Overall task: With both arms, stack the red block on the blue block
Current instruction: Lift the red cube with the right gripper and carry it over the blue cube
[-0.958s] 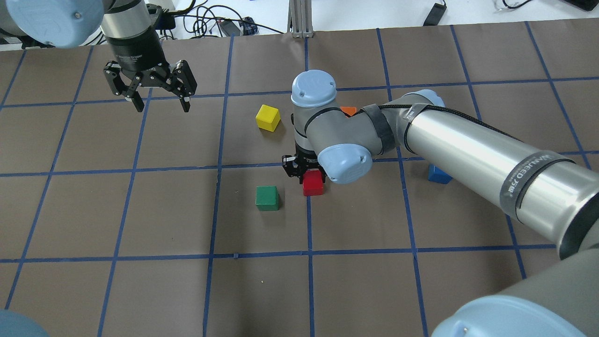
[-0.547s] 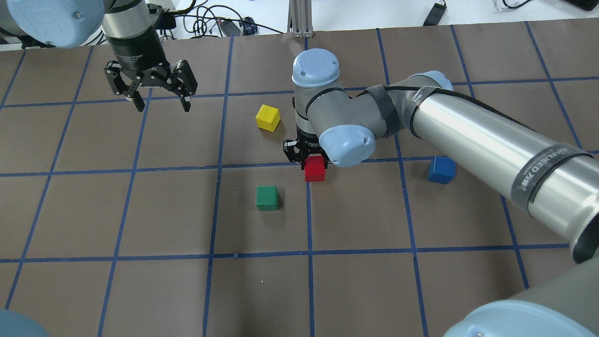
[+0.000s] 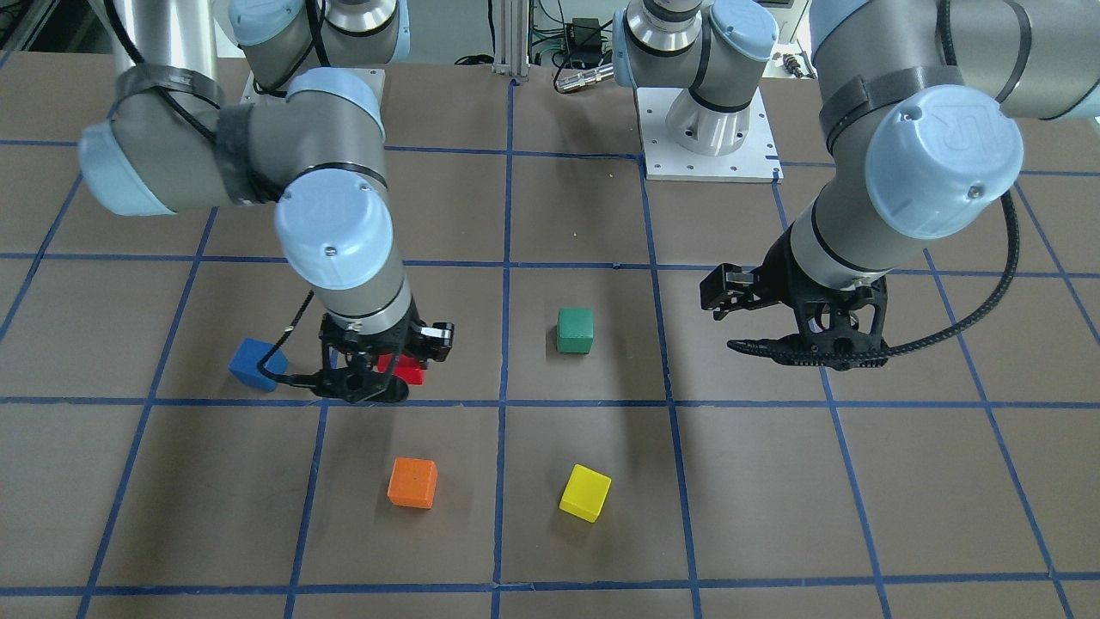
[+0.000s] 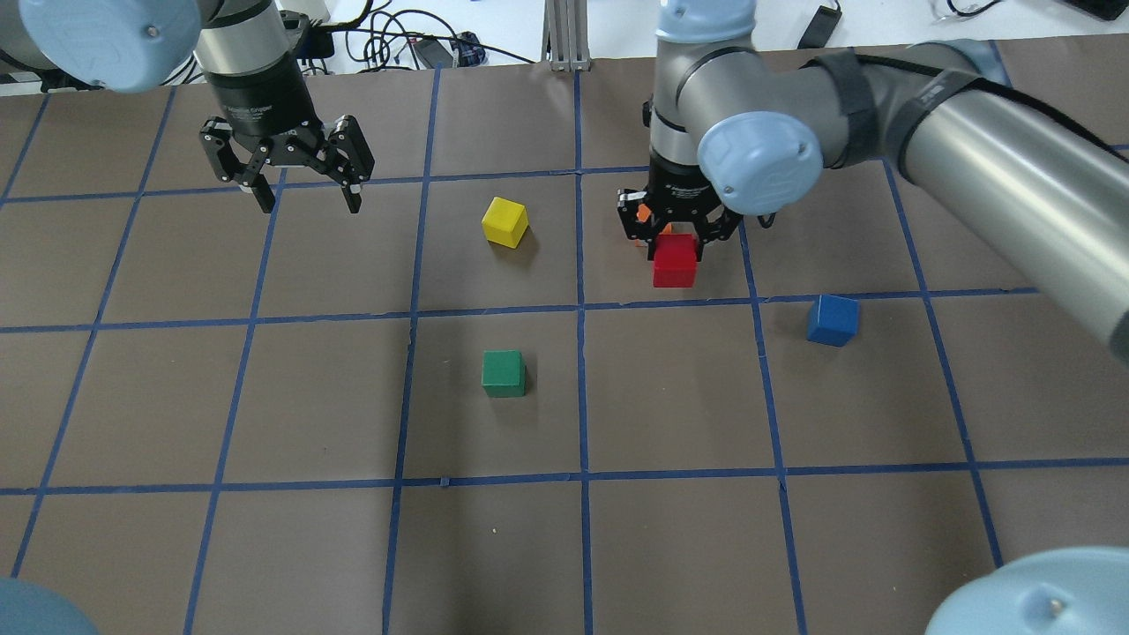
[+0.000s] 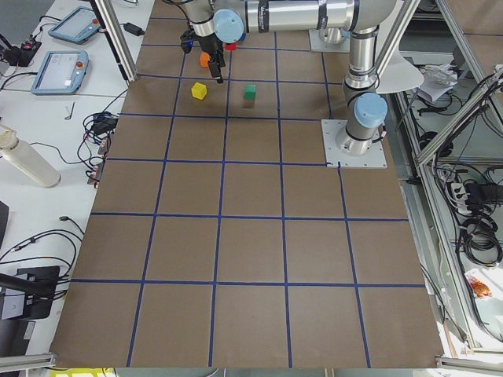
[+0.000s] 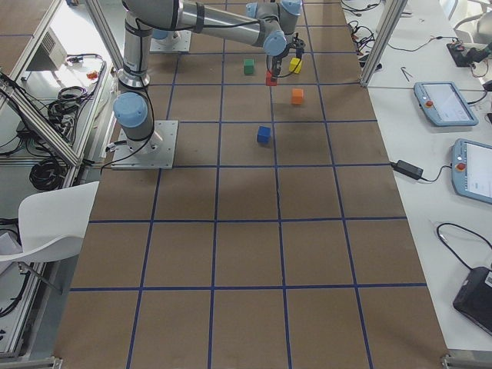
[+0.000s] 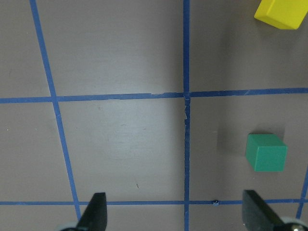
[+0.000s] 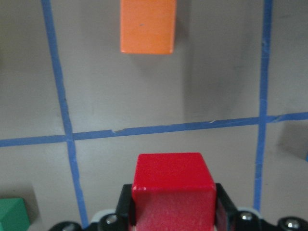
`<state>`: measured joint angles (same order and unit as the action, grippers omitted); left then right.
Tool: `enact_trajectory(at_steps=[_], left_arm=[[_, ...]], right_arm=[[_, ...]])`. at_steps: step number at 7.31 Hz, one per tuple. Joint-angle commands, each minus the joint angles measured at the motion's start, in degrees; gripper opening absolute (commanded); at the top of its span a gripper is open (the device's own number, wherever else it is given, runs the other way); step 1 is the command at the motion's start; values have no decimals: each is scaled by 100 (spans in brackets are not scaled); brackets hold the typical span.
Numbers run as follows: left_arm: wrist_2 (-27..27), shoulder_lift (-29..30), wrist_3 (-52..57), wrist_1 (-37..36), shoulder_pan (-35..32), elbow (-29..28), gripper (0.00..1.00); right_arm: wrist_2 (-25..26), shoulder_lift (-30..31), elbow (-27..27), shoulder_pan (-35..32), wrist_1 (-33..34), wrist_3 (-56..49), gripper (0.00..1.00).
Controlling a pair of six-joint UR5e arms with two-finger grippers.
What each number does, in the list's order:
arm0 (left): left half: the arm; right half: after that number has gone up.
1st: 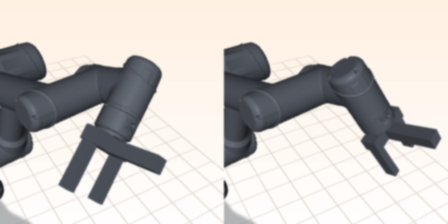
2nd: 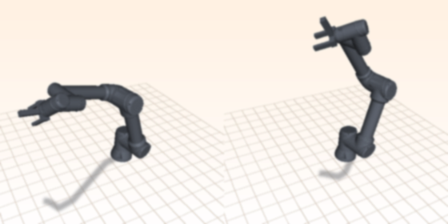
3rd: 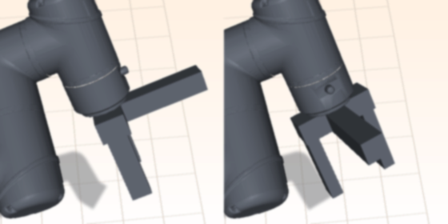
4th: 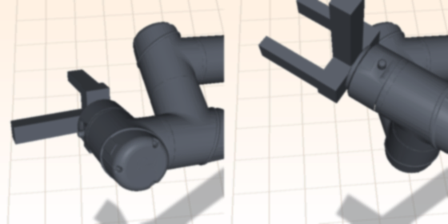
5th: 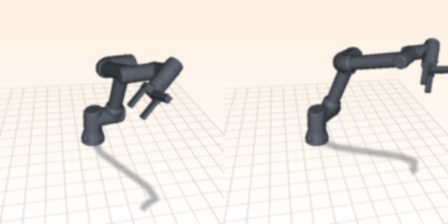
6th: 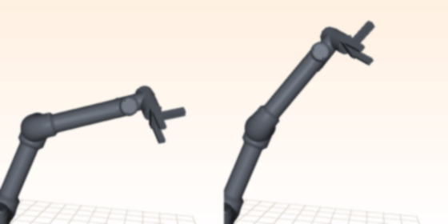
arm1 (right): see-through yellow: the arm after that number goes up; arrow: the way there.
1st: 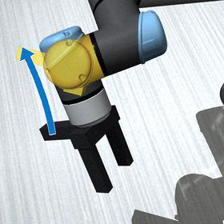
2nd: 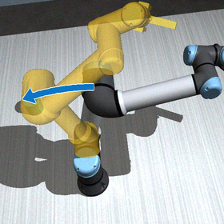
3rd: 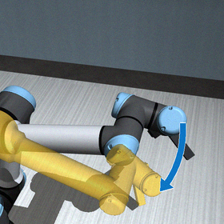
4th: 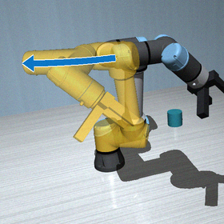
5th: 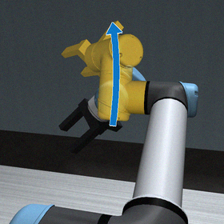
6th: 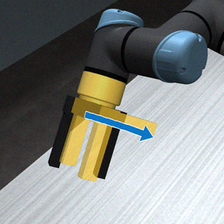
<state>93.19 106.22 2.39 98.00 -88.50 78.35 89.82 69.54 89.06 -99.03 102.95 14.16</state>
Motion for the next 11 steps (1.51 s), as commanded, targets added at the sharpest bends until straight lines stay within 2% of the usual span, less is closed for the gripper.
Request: enact_trajectory(at_steps=[1,3,8,11], left_arm=[[-20,4,-62,-35,-35,127,100],[6,-48,-63,-61,-36,145,100],[15,-13,-63,-62,-36,163,100],[6,13,-63,-62,-45,163,100]], right_arm=[[247,226,32,707,-222,-326,0],[282,236,67,1094,-451,-606,0],[247,271,541,1675,-284,-915,0],[282,271,962,1790,372,-898,0]])
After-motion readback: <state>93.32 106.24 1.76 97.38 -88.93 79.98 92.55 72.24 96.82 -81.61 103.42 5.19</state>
